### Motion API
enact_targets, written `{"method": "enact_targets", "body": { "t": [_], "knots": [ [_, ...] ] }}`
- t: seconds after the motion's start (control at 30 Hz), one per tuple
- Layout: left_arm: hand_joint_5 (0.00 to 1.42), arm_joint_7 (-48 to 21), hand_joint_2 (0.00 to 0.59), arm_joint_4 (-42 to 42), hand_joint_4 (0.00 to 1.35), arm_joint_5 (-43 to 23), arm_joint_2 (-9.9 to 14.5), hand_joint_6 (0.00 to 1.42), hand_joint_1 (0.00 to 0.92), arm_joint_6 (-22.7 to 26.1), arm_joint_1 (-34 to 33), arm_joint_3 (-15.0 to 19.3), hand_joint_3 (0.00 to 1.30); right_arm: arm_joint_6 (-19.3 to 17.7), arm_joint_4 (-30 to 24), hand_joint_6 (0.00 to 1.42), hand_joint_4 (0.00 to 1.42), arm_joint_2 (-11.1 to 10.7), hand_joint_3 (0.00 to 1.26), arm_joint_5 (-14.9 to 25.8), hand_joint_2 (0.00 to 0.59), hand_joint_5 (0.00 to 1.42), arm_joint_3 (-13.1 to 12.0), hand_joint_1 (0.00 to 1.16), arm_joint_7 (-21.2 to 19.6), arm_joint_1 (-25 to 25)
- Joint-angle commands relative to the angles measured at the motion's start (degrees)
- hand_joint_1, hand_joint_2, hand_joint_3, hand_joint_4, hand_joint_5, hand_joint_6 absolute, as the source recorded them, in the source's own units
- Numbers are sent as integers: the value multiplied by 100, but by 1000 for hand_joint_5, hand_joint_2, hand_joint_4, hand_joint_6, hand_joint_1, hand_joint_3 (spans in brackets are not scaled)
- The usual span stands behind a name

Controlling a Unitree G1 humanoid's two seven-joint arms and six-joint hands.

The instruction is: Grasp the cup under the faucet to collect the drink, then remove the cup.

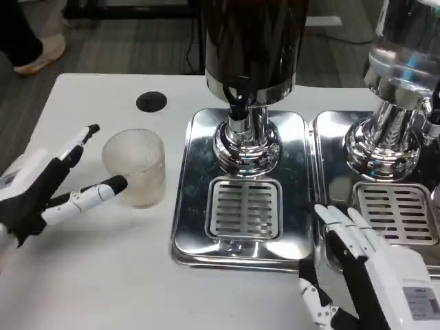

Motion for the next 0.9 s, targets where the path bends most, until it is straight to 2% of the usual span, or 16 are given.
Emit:
{"method": "enact_targets", "body": {
  "t": [0.03, 0.5, 0.77, 0.9],
  "knots": [
    [52, 11, 34, 169, 0, 171, -31, 135, 47, 141, -296, -198, 0, 24, -77, 211, 149, 77, 166, -9, 499, 101, 36, 428, -43, 36],
    [52, 89, 31, 890, 0, 367, -269, 122, 134, 561, -1010, -627, 0, -16, -60, 216, 151, 157, 177, -6, 491, 108, 25, 438, -93, 12],
    [52, 195, 27, 1211, 0, 506, -373, 122, 163, 579, -1239, -842, 0, -37, -77, 229, 161, 167, 178, 39, 496, 119, 28, 449, -78, 11],
    [64, 258, 34, 1269, 0, 560, -373, 145, 225, 528, -1277, -904, 0, -49, -58, 230, 163, 164, 178, 78, 497, 119, 34, 453, -55, -4]
  ]
}}
